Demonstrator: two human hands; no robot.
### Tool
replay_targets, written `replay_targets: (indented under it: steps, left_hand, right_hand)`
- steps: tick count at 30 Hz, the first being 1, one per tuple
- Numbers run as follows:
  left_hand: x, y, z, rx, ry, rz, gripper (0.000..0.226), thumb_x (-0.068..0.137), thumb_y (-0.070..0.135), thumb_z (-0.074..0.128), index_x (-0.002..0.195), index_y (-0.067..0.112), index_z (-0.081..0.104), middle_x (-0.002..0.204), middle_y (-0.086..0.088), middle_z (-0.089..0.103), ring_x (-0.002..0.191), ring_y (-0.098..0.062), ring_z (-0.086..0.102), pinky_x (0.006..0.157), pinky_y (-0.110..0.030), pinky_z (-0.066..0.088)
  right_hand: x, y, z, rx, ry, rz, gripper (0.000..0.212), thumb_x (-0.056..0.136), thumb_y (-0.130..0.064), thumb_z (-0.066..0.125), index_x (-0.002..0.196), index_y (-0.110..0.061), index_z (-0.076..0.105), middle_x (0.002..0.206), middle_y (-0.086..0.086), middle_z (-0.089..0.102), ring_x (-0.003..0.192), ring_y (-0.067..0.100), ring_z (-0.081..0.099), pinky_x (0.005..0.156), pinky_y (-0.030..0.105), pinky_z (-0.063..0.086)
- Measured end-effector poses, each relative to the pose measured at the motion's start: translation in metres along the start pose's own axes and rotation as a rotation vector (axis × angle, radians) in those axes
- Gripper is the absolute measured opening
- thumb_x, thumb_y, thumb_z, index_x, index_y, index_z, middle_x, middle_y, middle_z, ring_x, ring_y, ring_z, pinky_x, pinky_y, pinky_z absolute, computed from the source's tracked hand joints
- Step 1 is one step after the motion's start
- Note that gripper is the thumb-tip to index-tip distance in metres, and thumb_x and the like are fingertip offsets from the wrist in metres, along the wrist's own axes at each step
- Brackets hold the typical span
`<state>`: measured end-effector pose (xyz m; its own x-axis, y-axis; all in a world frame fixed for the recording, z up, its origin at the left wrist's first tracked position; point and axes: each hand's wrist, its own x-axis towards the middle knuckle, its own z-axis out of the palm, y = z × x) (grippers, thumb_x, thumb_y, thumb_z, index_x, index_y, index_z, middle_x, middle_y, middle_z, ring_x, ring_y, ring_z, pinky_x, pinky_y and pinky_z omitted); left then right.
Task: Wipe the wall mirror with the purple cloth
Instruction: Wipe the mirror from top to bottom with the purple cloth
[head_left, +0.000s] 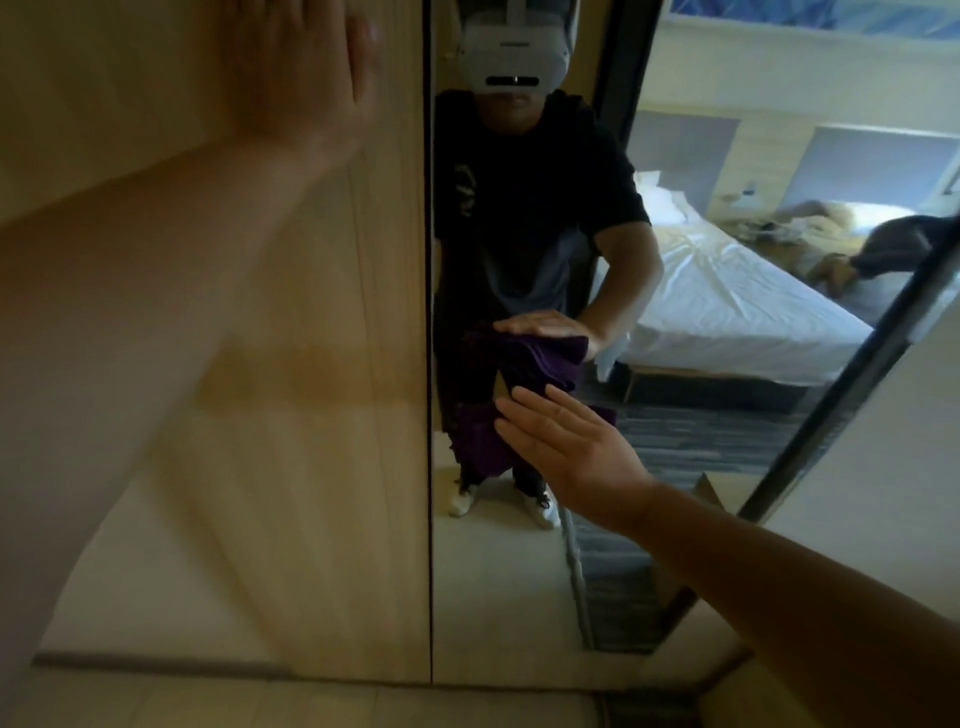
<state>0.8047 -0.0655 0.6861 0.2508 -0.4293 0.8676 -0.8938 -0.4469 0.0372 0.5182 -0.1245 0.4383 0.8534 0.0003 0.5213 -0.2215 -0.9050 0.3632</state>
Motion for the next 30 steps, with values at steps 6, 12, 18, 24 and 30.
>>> replay_targets:
  steps: [6,12,18,24,30]
  left_hand:
    - [-0.047,0.031,0.019,-0.150,0.005,0.029,0.069,0.103,0.048,0.017,0.157,0.006,0.012,0.164,-0.018,0.011,0.152,-0.033,0.010,0.123,-0.045,0.006]
    - [-0.145,0.123,0.054,-0.222,-0.017,0.310,0.064,0.104,0.037,0.027,0.155,-0.001,0.017,0.162,-0.023,0.013,0.151,-0.037,0.010,0.123,-0.051,0.002]
    - [-0.195,0.189,0.084,-0.097,0.003,0.288,0.063,0.103,0.038,0.029,0.154,0.000,0.023,0.161,-0.023,0.019,0.150,-0.039,0.015,0.121,-0.055,0.005]
    - [-0.244,0.211,0.110,-0.050,0.050,0.319,0.062,0.103,0.036,0.032,0.154,0.001,0.026,0.160,-0.022,0.022,0.149,-0.038,0.019,0.121,-0.057,0.011]
    - [-0.302,0.203,0.148,-0.011,0.127,0.400,0.062,0.102,0.034,0.031,0.154,0.000,0.025,0.161,-0.022,0.020,0.149,-0.039,0.019,0.121,-0.058,0.012]
  right_hand:
    - [-0.048,0.029,-0.034,0.058,0.144,0.092,0.069,0.079,0.008,0.074,0.139,-0.009,0.046,0.148,0.010,0.044,0.139,0.027,0.041,0.113,0.050,0.037]
    - [-0.096,0.086,-0.053,0.022,0.269,0.127,0.052,0.089,0.001,0.066,0.138,-0.007,0.050,0.146,0.012,0.047,0.138,0.031,0.043,0.111,0.053,0.038]
    - [-0.143,0.146,-0.074,0.010,0.358,0.128,0.035,0.104,-0.015,0.048,0.138,-0.008,0.045,0.144,0.015,0.047,0.136,0.032,0.044,0.112,0.053,0.037]
    - [-0.169,0.178,-0.077,0.037,0.450,0.223,0.037,0.098,-0.008,0.060,0.133,0.001,0.054,0.141,0.022,0.051,0.137,0.037,0.042,0.107,0.061,0.039]
    - [-0.193,0.164,-0.036,-0.041,0.553,0.185,0.037,0.097,-0.004,0.060,0.133,0.003,0.053,0.144,0.022,0.046,0.138,0.038,0.042,0.107,0.060,0.039]
